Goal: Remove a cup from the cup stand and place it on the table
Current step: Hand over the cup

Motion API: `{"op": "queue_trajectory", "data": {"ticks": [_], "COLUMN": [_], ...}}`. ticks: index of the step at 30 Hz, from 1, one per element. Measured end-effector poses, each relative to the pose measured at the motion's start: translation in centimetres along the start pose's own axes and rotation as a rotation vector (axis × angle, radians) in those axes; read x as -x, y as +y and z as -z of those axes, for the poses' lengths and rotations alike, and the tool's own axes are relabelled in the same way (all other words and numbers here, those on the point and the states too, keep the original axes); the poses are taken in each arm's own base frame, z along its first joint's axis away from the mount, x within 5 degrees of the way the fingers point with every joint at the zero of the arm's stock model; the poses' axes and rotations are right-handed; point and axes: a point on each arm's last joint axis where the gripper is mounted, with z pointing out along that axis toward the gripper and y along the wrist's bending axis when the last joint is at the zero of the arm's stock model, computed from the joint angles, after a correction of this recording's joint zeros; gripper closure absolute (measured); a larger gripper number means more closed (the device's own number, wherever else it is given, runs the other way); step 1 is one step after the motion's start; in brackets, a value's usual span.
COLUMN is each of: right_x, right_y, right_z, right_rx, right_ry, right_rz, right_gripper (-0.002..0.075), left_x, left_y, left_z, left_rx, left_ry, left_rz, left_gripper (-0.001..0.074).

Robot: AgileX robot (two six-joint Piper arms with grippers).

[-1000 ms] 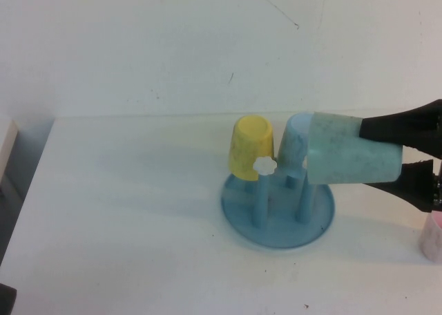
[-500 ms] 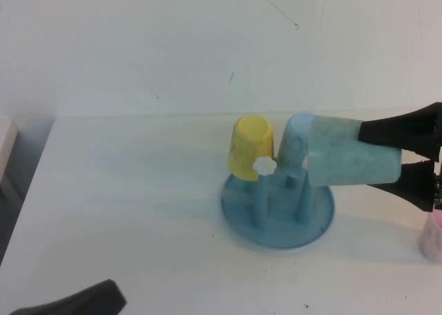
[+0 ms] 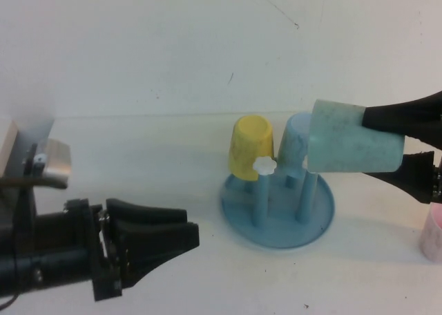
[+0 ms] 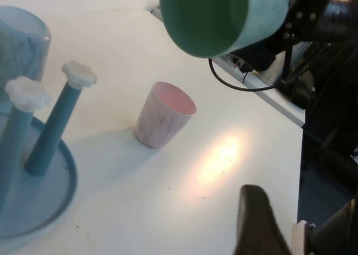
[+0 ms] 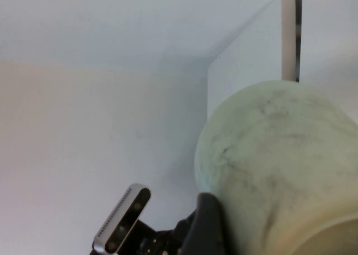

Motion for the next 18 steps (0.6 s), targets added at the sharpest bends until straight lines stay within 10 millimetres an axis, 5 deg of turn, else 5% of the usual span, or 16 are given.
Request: {"op": "queue_trajectory", "data": {"ticks": [6, 18], "right_x": [0.1, 0.1], "right_y": [0.1, 0.2], "right_z": [0.0, 0.0], "right_rx": [0.011, 0.016], "right_ry": [-0.01, -0.014], "right_rz": [-0.005, -0.007], "right_gripper": [0.0143, 0.0143], "left_x": [2.5, 7.3], "left_y": [1.9, 1.0], "left_z": [-2.8, -9.3], "left_rx": [-0.06, -0.191], "left_ry": [0.043, 0.074], "left_rz": [-0.086, -0.282], "left_gripper": [0.0316, 0.0299]}}
